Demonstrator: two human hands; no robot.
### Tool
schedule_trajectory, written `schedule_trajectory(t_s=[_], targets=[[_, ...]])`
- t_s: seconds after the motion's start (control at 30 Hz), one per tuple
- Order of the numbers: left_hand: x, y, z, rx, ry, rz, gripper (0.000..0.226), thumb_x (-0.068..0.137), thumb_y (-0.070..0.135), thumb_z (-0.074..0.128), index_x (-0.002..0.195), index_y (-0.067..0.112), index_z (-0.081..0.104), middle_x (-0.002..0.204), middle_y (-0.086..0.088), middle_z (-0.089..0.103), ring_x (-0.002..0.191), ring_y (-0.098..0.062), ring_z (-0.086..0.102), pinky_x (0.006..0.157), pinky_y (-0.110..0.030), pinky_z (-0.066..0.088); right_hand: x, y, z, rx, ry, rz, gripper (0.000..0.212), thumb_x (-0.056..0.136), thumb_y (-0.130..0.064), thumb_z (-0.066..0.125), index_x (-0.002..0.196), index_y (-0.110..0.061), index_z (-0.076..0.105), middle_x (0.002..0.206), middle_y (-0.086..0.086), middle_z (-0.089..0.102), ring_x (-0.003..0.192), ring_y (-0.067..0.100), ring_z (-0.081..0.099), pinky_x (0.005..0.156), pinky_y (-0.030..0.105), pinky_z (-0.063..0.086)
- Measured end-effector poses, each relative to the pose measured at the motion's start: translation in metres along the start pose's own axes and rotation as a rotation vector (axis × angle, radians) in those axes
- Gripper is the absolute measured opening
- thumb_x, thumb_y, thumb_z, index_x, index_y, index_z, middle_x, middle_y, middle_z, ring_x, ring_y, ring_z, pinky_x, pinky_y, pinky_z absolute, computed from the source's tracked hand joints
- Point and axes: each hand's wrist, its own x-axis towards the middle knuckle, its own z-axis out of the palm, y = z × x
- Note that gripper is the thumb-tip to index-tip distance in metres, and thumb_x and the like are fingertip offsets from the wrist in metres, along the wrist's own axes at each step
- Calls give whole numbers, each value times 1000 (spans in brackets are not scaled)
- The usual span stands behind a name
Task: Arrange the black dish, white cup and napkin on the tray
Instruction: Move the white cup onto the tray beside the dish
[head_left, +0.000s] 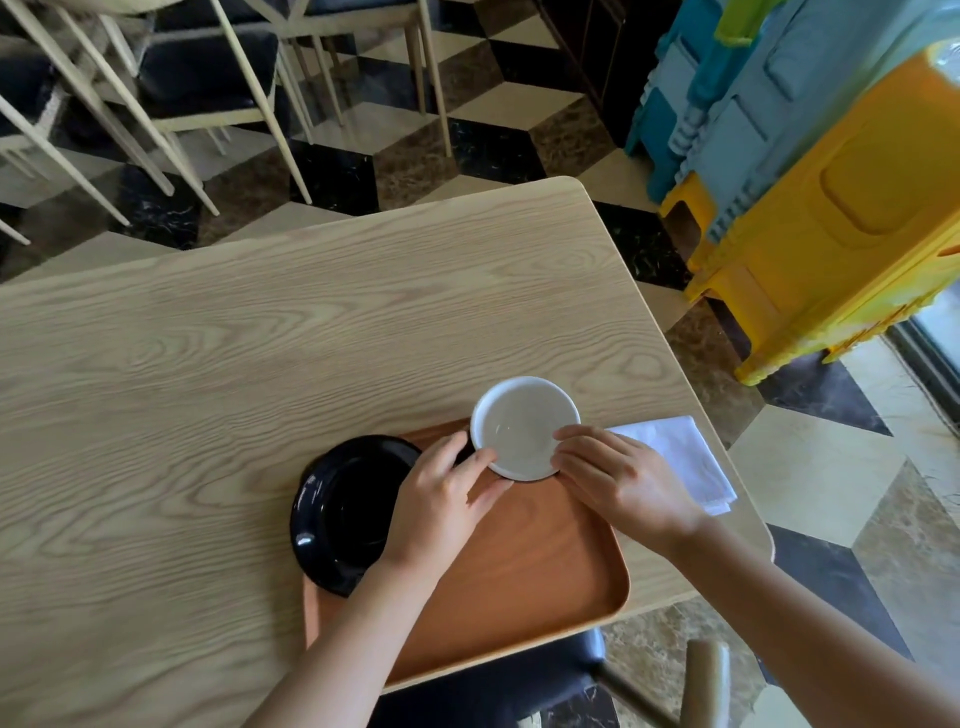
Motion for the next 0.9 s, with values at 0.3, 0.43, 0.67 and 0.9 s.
schedule_trajectory(t_s=[0.3,0.43,0.67,0.9], targets=[[-1,2,6,32,-35,22,29,67,26,80,89,9,71,89,-14,69,78,-25,68,70,-32,58,-4,2,2,-37,-50,19,8,79,2,68,76,-4,64,80,11,68,87,27,68,62,34,56],[2,-1,6,66,-40,16,29,69,29,77,90,10,71,89,-13,68,76,-24,68,66,-31,58,0,3,3,-29,-62,35,8,79,3,66,76,-4,64,80,11,68,88,26,68,60,33,56],[-1,5,4,76,-139,-50,35,75,29,73,101,7,67,103,-19,66,94,-32,65,80,-42,57,-4,-1,4,-21,-44,52,3,80,0,68,80,-3,66,84,10,70,98,27,67,71,35,58],[-15,25,-14,183,-223,-66,64,80,40,60,135,13,43,144,-22,39,135,-34,35,103,-53,38,-20,-5,-3,-10,-49,157,28,79,-12,69,106,-2,68,113,15,68,111,29,62,94,41,51]])
